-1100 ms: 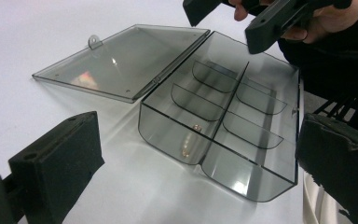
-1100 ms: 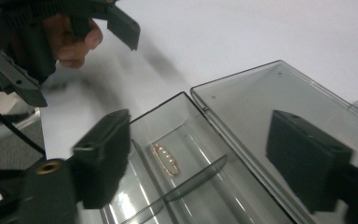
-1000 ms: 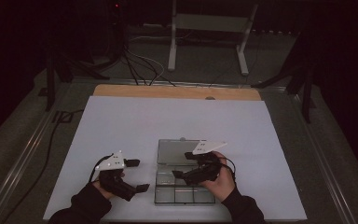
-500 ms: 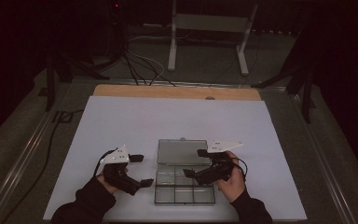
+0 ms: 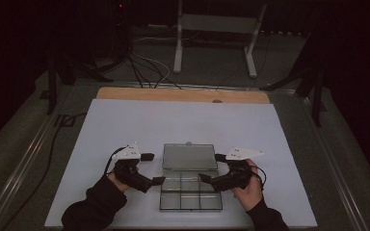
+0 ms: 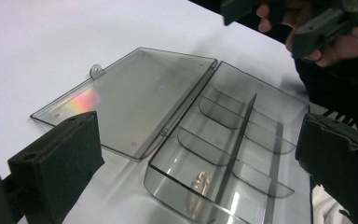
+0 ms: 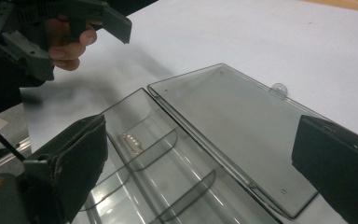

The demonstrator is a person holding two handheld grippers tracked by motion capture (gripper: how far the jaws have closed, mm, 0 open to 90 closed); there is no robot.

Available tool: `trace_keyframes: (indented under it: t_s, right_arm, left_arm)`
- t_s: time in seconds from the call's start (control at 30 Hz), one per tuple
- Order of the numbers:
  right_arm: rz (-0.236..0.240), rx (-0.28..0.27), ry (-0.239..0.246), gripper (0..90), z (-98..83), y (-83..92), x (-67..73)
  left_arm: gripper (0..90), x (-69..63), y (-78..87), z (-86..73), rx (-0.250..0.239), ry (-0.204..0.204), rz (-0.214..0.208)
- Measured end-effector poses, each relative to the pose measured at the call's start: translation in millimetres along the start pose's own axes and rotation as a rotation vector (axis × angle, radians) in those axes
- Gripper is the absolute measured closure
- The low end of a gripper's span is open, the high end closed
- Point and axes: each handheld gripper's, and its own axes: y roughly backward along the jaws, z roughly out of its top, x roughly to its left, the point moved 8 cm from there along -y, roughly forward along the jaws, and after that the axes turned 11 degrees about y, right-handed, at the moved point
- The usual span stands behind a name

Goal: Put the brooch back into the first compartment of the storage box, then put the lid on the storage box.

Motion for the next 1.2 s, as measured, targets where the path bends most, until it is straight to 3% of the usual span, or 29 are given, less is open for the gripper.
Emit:
trace_keyframes:
  t_s: [0.07,0.13,0.37,0.5,0.53,0.67,0.83,1.1,1.13,1.2]
  right_arm:
    - [-0.006,-0.003,-0.001,3.9,-0.9,2.8,-0.8]
    - [-0.012,-0.005,-0.003,4.0,-2.2,5.4,-2.1]
    - [-0.035,-0.022,-0.013,4.0,-7.7,15.4,-8.4]
    - [-0.041,-0.027,-0.015,4.0,-9.9,18.0,-10.4]
    - [-0.044,-0.025,-0.017,4.0,-11.0,18.5,-10.8]
    - [-0.051,-0.021,-0.02,4.0,-15.4,20.8,-12.4]
    - [-0.06,-0.028,-0.018,4.0,-14.7,22.7,-14.5]
    - [-0.07,-0.033,-0.017,4.0,-15.4,24.1,-16.9]
    - [-0.071,-0.034,-0.017,4.0,-15.4,24.0,-17.0]
    - [-0.072,-0.03,-0.015,4.0,-16.2,23.1,-17.1]
  left_arm:
    - [1.4,2.1,-2.1,2.5,-0.004,0.017,0.004]
    - [1.4,6.1,-4.6,6.4,-0.016,0.023,0.041]
    - [0.6,14.4,-11.3,15.3,-0.032,0.064,0.104]
    - [0.7,15.7,-14.3,18.3,-0.041,0.092,0.102]
    - [0.7,16.7,-16.8,18.6,-0.029,0.124,0.099]
    - [0.7,20.7,-20.8,18.3,-0.016,0.168,0.101]
    - [0.7,26.9,-25.9,15.6,0.008,0.205,0.161]
    - [0.7,32.9,-30.5,11.5,0.027,0.268,0.162]
    - [0.7,34.6,-31.0,10.7,0.032,0.298,0.144]
    - [0.7,37.2,-31.4,9.8,0.037,0.317,0.146]
